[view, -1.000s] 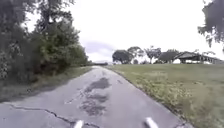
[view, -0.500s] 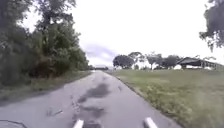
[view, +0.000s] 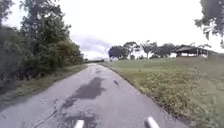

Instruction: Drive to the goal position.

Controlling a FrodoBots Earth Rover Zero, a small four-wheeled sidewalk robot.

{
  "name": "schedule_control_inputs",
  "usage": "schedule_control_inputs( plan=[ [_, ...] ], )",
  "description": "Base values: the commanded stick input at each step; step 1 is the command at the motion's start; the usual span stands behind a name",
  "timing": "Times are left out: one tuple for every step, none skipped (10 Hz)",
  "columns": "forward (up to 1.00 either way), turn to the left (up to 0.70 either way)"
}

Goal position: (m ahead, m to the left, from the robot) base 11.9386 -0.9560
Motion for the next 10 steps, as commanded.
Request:
schedule_control_inputs(
  plan=[
    [0.85, 0.00],
    [0.85, 0.00],
    [0.85, 0.00],
    [0.85, 0.00],
    [0.85, 0.00],
    [0.85, 0.00],
    [0.85, 0.00],
    [0.85, 0.00],
    [0.85, 0.00],
    [0.85, 0.00]
  ],
)
